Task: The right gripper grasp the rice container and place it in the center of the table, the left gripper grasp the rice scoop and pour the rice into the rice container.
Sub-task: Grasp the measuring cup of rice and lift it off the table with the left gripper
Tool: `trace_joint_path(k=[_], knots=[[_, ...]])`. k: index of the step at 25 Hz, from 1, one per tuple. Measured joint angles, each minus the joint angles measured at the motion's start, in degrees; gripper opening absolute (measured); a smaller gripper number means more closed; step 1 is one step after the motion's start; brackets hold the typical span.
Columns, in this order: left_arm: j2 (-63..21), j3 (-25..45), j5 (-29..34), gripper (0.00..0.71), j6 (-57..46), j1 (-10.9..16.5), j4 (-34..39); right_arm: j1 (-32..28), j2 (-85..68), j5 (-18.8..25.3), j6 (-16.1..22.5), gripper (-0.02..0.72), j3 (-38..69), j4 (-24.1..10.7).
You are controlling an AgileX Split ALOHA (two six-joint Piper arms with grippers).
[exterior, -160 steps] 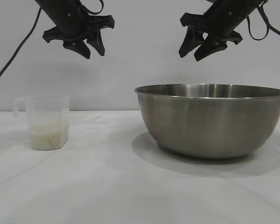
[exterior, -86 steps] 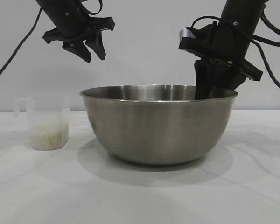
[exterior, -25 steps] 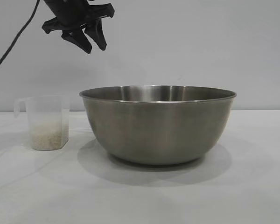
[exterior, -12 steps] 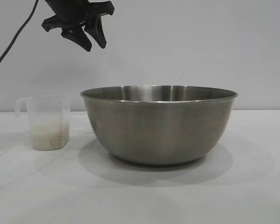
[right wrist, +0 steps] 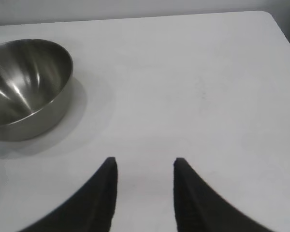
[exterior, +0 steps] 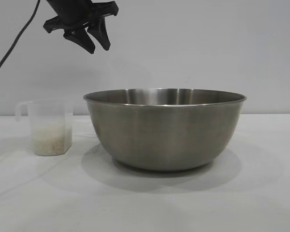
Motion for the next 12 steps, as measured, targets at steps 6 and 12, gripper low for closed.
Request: trace_joint_path(k=[6,12], knots=[[-5.88,2.39,-2.12,0.261,0.13,0.00,3.31,0.33,0.00,0.00,-0.14,0.479,0.00,0.00],[-21.08,23.84,-21.54,0.261,0.35,-0.12,5.64,1.17,0.00,0.00,-0.14,0.515,0.00,0.10]])
